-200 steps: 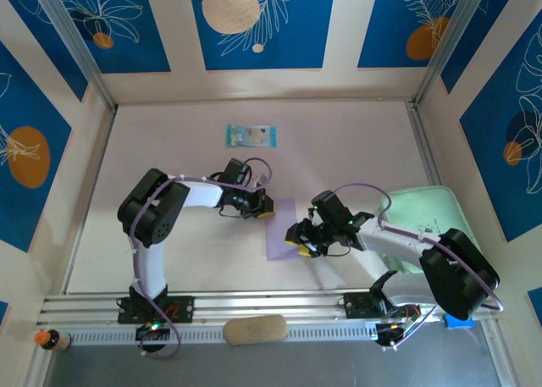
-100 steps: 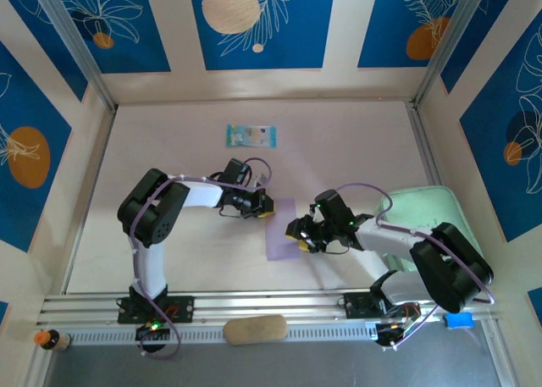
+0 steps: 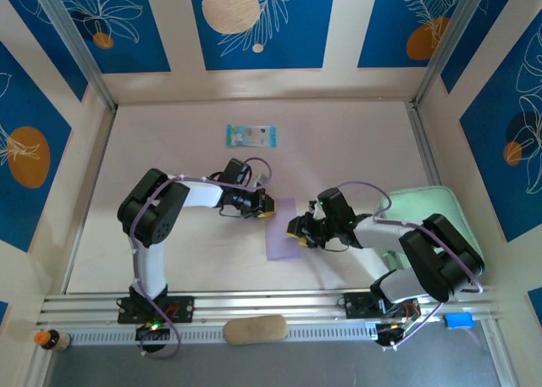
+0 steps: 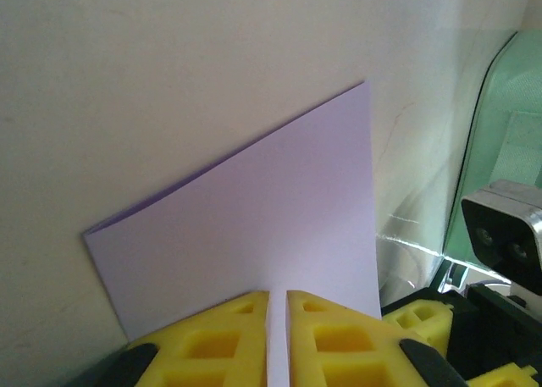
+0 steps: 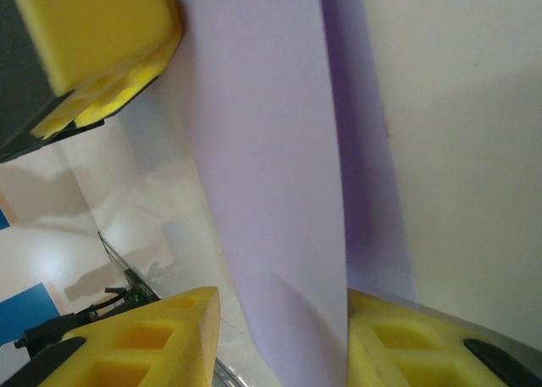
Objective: Fold a paper plane with a square sheet of paper (pick it up from the middle)
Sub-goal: Fold the triangle a second time at the center of the table.
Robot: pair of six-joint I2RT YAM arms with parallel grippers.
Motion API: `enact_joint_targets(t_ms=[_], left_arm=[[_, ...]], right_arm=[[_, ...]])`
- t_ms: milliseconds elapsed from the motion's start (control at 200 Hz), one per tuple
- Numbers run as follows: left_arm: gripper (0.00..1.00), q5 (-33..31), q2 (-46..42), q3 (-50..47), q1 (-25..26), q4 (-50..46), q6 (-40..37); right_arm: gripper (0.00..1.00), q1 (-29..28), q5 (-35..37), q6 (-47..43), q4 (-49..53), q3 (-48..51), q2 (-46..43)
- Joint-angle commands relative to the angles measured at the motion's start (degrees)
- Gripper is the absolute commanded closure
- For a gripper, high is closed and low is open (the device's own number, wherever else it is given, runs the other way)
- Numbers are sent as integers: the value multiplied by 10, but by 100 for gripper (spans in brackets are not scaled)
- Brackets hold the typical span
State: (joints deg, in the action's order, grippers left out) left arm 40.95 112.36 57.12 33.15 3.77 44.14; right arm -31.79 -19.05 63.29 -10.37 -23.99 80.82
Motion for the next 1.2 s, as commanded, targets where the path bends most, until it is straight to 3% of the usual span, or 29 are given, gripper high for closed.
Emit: enact_joint_targets(t_ms=[0, 160, 345, 410, 685, 825, 975, 1080, 1195], left_arm=[[86, -2, 4, -1, 8, -52, 3], [80, -4, -25, 10, 10, -70, 0], [55, -66, -119, 10, 10, -121, -21], [52, -92, -153, 11, 9, -148, -37], [49, -152, -275, -47, 10, -149, -58], [52, -157, -315, -92, 21, -95, -73], [55, -180, -358, -141, 72, -42, -119], [55, -225, -386, -192, 124, 21, -151], [54, -293, -390, -208, 188, 25, -201]], right_arm=[[68, 8, -32, -27, -24, -2, 18], [83, 17, -41, -41, -20, -19, 46], [93, 18, -20, -11, -31, -24, 57], [95, 17, -4, 14, -37, -24, 58], [95, -11, 81, 103, -75, -27, 54], [87, -14, 36, 67, -57, -53, 68], [77, -6, -10, 4, -16, -73, 83], [76, 9, -18, -15, 0, -67, 78], [78, 30, -47, -33, 1, -65, 77]])
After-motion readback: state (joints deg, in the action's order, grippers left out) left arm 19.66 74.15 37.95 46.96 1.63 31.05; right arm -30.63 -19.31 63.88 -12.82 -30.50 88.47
